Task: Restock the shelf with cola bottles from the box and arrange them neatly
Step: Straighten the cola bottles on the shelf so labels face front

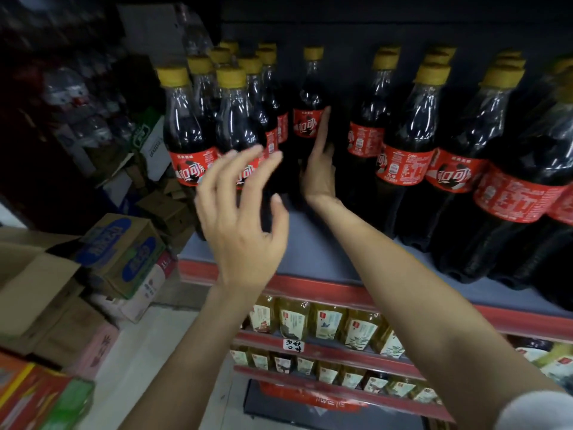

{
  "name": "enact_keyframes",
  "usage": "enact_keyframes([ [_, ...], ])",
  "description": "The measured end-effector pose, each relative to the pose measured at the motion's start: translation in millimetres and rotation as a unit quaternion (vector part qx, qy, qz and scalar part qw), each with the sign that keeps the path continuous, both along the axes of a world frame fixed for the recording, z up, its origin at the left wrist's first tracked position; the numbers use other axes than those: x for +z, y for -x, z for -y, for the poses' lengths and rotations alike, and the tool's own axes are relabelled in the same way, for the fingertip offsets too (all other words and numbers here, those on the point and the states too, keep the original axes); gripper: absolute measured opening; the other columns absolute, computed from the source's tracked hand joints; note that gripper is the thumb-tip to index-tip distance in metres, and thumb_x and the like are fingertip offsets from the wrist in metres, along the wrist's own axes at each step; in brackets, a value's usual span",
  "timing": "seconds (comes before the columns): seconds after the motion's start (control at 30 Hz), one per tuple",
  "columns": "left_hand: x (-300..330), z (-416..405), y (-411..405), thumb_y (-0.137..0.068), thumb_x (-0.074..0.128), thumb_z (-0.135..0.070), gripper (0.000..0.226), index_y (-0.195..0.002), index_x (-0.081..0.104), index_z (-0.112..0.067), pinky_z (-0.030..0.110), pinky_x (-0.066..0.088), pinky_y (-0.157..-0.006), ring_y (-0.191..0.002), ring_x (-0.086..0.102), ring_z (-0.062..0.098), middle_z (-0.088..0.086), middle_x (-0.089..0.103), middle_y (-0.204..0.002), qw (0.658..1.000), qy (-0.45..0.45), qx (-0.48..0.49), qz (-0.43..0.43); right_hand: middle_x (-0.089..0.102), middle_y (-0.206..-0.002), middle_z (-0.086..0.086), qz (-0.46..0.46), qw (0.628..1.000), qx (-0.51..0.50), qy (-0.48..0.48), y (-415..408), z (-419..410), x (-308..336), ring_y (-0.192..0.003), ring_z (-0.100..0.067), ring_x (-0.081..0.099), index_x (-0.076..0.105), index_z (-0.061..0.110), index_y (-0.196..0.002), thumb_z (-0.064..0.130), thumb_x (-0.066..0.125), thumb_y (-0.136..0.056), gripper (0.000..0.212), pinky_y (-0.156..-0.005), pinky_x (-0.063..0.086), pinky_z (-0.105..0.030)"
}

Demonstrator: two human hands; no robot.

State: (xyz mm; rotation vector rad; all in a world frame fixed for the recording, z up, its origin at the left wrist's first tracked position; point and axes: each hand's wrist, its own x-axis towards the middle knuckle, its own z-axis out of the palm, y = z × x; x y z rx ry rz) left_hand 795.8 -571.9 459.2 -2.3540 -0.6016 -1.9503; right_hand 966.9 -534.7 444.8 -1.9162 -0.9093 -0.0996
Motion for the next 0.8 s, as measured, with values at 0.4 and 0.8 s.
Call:
enact_keyframes([
  [0.4, -28, -47, 17, -0.087, 0.066, -0.028, 0.069, -0.145, 0.030, -0.019, 0.052, 0.027, -0.111, -0.139, 0.024, 0.026, 0.009, 0.037, -0.149, 0.986, 0.054, 0.097, -0.128, 0.031, -0.145, -0.031, 0.030, 0.998, -0.050, 0.008, -22, -40, -16, -0.131, -0.043, 0.043, -0.026, 0.042, -0.143, 0.000, 0.045, -0.092, 0.097, -0.108, 0.034, -0.057],
  [0.8, -18, -15, 0, -0.084, 0.058, 0.002, 0.034, -0.117, 0.053, -0.005, 0.034, 0.035, -0.106, -0.118, 0.047, 0.025, 0.013, 0.053, -0.122, 0.989, -0.008, -0.134, 0.062, 0.017, -0.155, -0.022, 0.056, 0.998, 0.018, -0.017, 21, 24, 9, -0.136, -0.037, 0.036, 0.000, 0.020, -0.154, -0.015, 0.049, -0.079, 0.096, -0.108, 0.037, -0.041],
])
